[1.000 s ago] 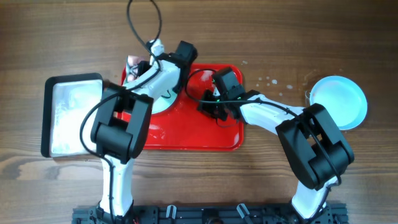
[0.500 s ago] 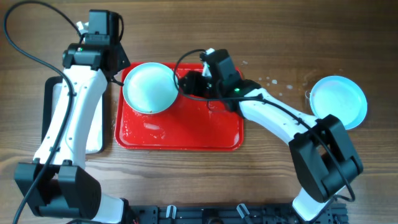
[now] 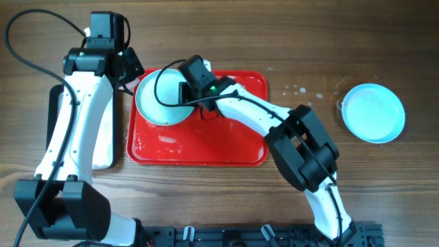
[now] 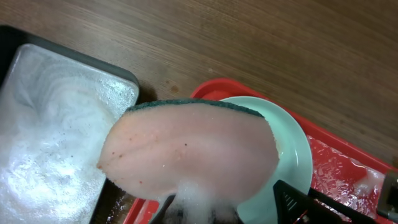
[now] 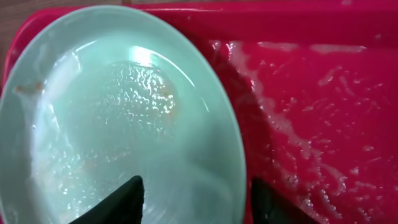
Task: Clean dirty plates on tray and stack at the side
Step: 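Lower the plate back onto the tray and bring the sponge over again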
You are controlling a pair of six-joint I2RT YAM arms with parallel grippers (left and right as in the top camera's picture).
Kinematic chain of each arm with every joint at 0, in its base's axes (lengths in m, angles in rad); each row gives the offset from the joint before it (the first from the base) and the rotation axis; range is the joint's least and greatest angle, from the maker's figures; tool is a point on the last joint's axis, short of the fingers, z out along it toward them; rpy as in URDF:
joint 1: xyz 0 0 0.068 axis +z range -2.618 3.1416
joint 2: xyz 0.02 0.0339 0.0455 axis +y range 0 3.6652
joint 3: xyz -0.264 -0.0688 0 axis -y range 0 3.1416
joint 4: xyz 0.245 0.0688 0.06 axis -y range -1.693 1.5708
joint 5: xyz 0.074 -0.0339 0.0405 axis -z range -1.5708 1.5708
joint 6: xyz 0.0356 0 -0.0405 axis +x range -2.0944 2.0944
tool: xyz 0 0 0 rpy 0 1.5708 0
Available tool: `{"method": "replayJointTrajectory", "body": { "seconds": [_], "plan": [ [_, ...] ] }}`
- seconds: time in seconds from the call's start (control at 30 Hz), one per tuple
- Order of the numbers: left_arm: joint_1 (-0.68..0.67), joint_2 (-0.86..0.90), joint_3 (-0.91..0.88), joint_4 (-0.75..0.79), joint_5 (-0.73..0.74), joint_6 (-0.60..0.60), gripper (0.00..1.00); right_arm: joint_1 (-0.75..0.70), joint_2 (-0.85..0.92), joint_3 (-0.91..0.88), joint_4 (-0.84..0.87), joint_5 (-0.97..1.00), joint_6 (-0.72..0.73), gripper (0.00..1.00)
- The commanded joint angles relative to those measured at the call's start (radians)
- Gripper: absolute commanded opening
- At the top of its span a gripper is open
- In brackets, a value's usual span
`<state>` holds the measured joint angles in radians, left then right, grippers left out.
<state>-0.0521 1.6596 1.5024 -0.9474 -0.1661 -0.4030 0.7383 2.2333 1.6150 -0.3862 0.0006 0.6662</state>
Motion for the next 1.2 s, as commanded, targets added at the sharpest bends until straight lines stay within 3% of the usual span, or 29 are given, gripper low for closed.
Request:
{"method": "replayJointTrajectory", "body": {
  "seconds": [0.0,0.1,0.2,0.23,0.3,0.6,0.93,1.03,1.17],
  "plan": [
    [0.006,0.008,0.003,-0.009,0.01,-0.009,0.04,0.042,0.067,0.029,-0.004,0.131,-0.03,0.51],
    [0.006,0.008,0.003,-0.012,0.01,-0.009,0.04,0.057,0.076,0.029,-0.014,0.185,-0.039,0.45],
    [0.006,0.008,0.003,-0.012,0.013,-0.009,0.04,0.068,0.082,0.029,-0.043,0.213,-0.037,0.28],
    [0.006,0.008,0.003,-0.012,0.019,-0.01,0.04,0.068,0.082,0.029,-0.06,0.213,-0.033,0.17],
    [0.006,0.008,0.003,-0.013,0.021,-0.009,0.04,0.067,0.082,0.029,-0.111,0.212,0.005,0.04],
    [-0.015,0.023,0.003,-0.031,0.021,-0.009,0.04,-0.02,0.082,0.018,-0.465,-0.039,0.18,0.04],
    [-0.142,0.158,-0.098,0.014,0.021,0.019,0.04,-0.047,0.082,-0.027,-0.448,-0.055,0.2,0.04],
    [-0.174,0.196,-0.143,0.074,0.021,0.062,0.04,-0.046,0.082,-0.031,-0.443,-0.055,0.198,0.04],
    [-0.2,0.24,-0.198,0.161,0.03,0.212,0.04,-0.046,0.082,-0.032,-0.432,-0.054,0.195,0.04]
  ]
}}
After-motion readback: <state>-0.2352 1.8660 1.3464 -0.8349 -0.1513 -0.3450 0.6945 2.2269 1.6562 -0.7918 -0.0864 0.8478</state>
